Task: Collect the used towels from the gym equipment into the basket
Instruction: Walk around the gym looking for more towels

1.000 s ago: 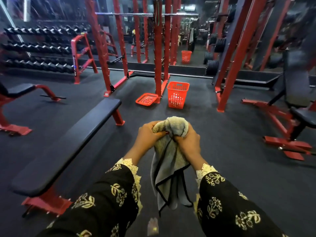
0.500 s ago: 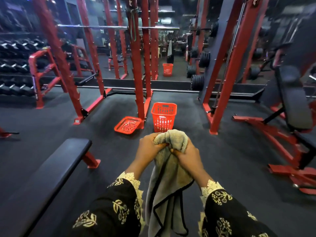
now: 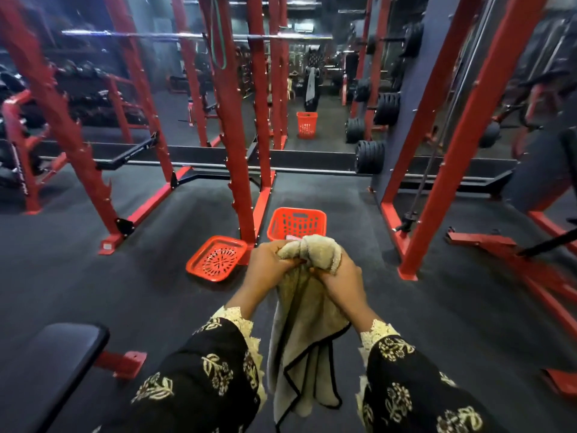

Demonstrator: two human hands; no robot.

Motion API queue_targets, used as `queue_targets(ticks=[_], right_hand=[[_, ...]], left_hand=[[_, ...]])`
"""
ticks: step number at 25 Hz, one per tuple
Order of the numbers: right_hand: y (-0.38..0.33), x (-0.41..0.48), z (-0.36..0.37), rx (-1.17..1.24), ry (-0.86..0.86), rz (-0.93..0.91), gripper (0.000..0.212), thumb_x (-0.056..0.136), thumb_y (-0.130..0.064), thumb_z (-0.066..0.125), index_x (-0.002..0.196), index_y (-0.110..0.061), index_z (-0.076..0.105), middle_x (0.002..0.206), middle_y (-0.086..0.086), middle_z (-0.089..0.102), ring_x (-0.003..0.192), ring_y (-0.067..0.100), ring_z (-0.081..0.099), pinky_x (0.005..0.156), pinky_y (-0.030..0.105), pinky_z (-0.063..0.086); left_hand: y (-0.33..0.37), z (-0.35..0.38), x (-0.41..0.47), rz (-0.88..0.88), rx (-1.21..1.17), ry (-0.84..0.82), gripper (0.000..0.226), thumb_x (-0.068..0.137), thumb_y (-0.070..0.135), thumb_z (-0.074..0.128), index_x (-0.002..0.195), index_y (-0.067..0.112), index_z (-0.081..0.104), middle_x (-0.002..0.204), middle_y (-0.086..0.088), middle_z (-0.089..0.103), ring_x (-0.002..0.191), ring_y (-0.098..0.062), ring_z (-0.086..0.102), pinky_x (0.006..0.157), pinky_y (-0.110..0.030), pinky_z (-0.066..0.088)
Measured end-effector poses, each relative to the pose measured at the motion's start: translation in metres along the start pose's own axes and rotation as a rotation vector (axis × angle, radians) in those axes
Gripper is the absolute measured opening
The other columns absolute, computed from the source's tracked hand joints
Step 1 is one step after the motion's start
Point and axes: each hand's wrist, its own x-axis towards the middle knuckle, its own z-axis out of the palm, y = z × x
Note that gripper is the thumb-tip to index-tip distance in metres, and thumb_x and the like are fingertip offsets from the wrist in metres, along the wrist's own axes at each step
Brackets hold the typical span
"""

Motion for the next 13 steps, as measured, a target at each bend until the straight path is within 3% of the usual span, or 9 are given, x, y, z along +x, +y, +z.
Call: queue_targets(ticks=[4,6,8,11,13], right_hand=[[0.013,0.128,0.017,-0.002,0.033,0.003,0.048,0.07,-0.01,0.078,0.114,-0.026,0.066,0.102,-0.009,0.071,0.095,0.004,0.064,0.082,0.008,0.046],[0.026,0.198,0.027,-0.029,0.049,-0.031,0.049,0.071,-0.012,0.079,0.116,-0.025,0.066,0.102,-0.01,0.07,0.095,0.005,0.063,0.079,0.004,0.044],[0.038,0.268,0.039,-0.041,0.076,-0.058,0.049,0.071,-0.014,0.079,0.117,-0.027,0.065,0.102,-0.014,0.068,0.097,0.003,0.062,0.079,0.004,0.042],[0.052,0.369,0.055,-0.046,0.107,-0.064,0.045,0.073,-0.015,0.076,0.116,-0.027,0.066,0.107,-0.014,0.07,0.103,0.005,0.064,0.088,0.018,0.046],[0.056,0.429,0.065,-0.037,0.091,-0.073,0.046,0.074,-0.012,0.073,0.118,-0.025,0.066,0.112,-0.009,0.071,0.108,0.007,0.064,0.097,0.027,0.049]], left_hand=[[-0.02,0.016,0.122,0.031,-0.025,0.038,0.033,0.073,0.004,0.077,0.105,0.012,0.075,0.098,-0.005,0.076,0.089,-0.011,0.067,0.076,-0.016,0.049],[-0.037,0.027,0.191,0.051,-0.028,0.054,0.034,0.073,0.006,0.078,0.106,0.012,0.075,0.1,-0.004,0.075,0.089,-0.01,0.067,0.078,-0.017,0.05],[-0.056,0.038,0.261,0.085,-0.069,0.047,0.033,0.073,0.004,0.076,0.105,0.013,0.075,0.099,0.001,0.074,0.084,0.004,0.065,0.077,-0.013,0.05],[-0.075,0.051,0.363,0.097,-0.096,0.053,0.034,0.071,0.003,0.076,0.103,0.015,0.075,0.088,0.012,0.069,0.071,0.021,0.058,0.067,0.001,0.042],[-0.084,0.055,0.424,0.082,-0.085,0.049,0.033,0.071,0.005,0.076,0.101,0.019,0.076,0.085,0.013,0.069,0.072,0.014,0.06,0.067,-0.002,0.044]])
